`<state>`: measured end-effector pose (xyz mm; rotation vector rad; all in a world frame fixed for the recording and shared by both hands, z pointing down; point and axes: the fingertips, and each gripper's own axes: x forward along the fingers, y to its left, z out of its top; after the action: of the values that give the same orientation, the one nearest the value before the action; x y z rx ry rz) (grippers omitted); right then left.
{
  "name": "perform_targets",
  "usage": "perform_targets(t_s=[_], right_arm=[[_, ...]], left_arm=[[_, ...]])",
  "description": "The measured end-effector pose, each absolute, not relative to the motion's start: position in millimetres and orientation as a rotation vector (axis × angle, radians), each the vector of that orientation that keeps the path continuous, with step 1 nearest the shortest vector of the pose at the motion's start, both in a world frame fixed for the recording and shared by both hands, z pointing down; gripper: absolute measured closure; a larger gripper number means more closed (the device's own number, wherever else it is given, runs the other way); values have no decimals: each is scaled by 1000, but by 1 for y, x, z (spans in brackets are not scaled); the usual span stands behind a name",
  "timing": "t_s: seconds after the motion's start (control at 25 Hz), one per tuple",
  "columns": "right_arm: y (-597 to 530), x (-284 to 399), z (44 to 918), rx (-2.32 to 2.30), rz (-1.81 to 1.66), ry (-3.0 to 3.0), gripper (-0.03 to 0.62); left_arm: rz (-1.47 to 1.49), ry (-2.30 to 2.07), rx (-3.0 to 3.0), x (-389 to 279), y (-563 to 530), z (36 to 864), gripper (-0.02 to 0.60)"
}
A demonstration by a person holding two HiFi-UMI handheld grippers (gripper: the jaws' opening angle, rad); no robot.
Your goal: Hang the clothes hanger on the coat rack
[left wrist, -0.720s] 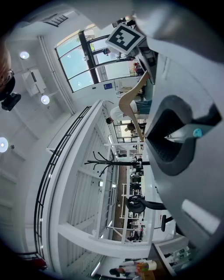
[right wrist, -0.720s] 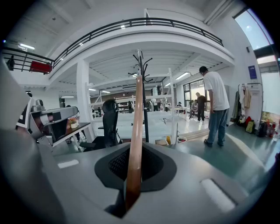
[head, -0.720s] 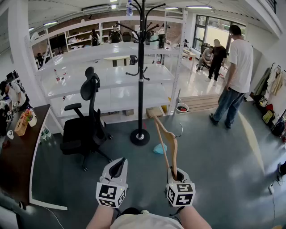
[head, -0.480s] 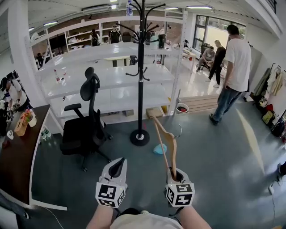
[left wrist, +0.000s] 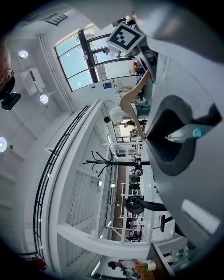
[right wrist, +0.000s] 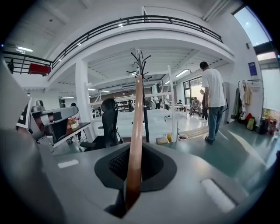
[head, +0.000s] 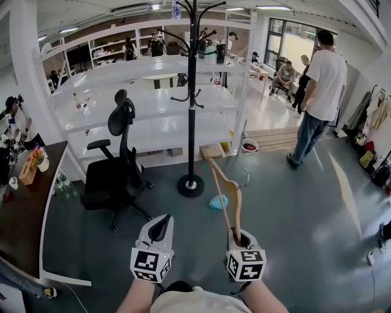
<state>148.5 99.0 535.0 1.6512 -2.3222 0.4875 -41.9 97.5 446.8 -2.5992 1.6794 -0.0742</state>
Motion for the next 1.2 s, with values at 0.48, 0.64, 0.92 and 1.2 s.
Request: perform_targets(t_s=[0.48, 0.64, 0.92, 1.2], right_arm=[[71, 149, 544, 1639, 548, -2315, 554], [52, 141, 547, 1636, 567, -2305, 554], [-13, 129, 549, 1662, 572, -2271, 554], [-102, 111, 546, 1712, 575, -2237, 554]], left_arm=[[-118, 1717, -2599, -49, 74, 454, 581], [-123, 1710, -2610, -56, 52, 456, 581], [-96, 1694, -2635, -74, -19, 459, 581], [-93, 1661, -2660, -102, -114, 459, 581]])
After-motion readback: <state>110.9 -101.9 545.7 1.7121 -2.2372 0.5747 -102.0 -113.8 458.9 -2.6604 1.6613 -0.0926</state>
